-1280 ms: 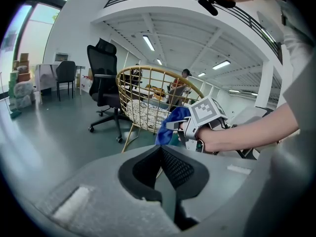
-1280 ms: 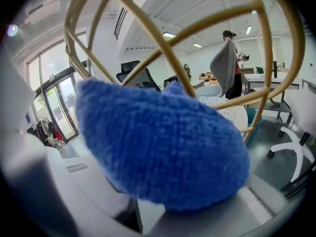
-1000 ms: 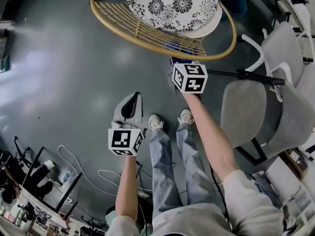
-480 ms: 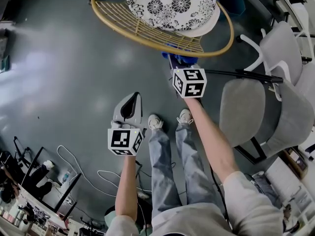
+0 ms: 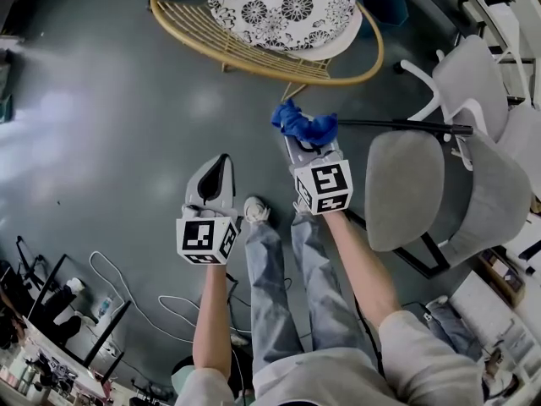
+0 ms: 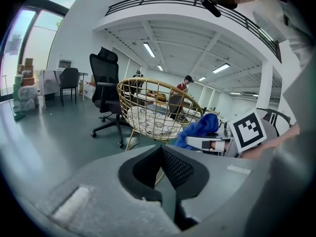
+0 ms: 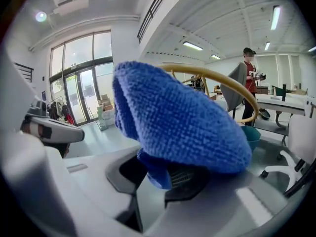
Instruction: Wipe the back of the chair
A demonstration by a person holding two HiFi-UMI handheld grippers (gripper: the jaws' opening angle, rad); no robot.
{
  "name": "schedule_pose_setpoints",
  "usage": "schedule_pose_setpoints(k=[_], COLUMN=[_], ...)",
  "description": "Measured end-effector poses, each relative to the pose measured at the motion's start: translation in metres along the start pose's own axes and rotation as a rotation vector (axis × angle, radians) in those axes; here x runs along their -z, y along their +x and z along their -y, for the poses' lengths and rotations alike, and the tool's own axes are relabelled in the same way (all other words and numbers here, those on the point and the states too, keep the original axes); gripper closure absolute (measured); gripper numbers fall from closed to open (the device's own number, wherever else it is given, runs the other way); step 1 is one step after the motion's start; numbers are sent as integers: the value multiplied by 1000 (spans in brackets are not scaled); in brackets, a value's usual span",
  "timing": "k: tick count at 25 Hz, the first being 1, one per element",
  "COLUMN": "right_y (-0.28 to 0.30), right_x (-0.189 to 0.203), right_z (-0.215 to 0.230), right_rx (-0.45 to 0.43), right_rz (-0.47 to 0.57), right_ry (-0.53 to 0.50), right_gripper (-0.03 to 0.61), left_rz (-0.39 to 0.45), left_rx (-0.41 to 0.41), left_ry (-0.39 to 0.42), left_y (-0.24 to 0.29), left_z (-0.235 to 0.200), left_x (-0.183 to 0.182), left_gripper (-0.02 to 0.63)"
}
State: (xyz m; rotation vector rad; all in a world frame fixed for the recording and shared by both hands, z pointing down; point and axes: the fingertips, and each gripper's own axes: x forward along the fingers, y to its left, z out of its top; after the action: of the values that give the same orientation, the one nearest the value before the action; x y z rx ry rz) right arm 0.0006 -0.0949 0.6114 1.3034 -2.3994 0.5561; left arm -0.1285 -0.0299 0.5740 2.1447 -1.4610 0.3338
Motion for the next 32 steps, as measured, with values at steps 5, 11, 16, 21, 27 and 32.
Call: schedule_pose_setpoints(k=[5, 11, 16, 21, 27, 32], right_y=[-41, -86, -121, -149, -173, -186], right_x=[6, -1, -12, -42, -103, -163], right_z=[4, 7, 5, 5, 5, 14], right_rx=[18, 16, 13, 27, 48, 80], right_rz=[11, 22, 25, 53, 110, 164], right_ry=[-40, -92, -111, -95, -91, -111], right_gripper=[486, 486, 486, 488, 488, 488], left_rz=[10, 31, 51, 92, 124, 160], left_rx=[-9, -31, -43, -46, -51, -50], left_ry=[2, 11, 10, 17, 36, 61], left_y=[-9, -23, -35, -52, -78, -90], left_z=[8, 20, 36, 54, 66, 71], left_x=[4, -1, -15, -51, -100, -148], left_gripper=[612, 612, 612, 612, 612, 612])
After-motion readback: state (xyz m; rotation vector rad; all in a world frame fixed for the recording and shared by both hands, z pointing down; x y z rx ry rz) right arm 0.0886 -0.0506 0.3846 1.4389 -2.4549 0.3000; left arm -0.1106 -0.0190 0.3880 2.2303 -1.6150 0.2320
